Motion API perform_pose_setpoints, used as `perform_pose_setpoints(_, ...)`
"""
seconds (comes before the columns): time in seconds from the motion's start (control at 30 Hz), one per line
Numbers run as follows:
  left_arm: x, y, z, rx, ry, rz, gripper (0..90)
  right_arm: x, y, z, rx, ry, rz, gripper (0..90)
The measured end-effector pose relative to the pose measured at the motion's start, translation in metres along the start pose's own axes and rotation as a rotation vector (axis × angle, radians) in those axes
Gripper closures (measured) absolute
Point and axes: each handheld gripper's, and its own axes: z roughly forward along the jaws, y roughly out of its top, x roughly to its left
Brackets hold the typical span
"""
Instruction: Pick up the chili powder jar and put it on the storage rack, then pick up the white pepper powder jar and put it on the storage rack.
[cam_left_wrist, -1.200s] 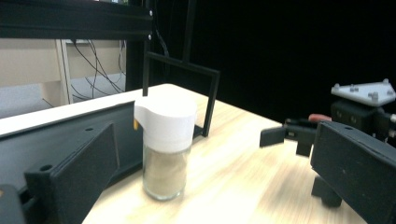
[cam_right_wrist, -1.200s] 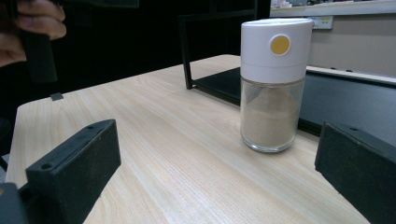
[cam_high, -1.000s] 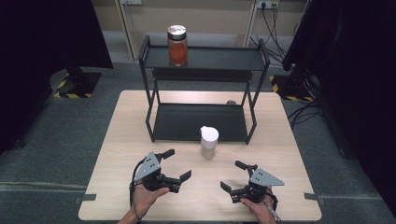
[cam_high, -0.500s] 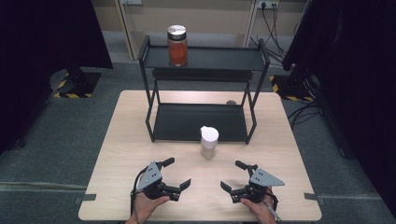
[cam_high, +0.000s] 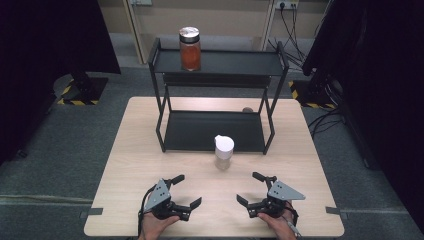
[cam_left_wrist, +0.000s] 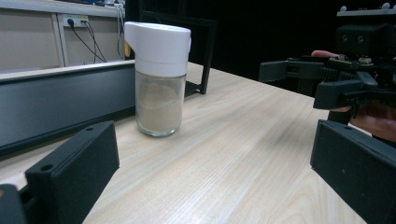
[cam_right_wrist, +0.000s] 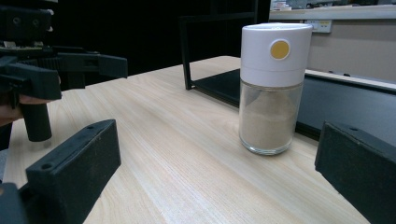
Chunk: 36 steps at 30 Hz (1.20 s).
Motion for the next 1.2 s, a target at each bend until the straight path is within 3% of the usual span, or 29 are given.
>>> perform_pose_setpoints(1.2, 0.0025, -0.0066, -0.0004, 0.001, 0.017, -0.014, 0.5, 0.0007, 0.0008, 0.0013, -0.003, -0.013, -0.005, 0.5)
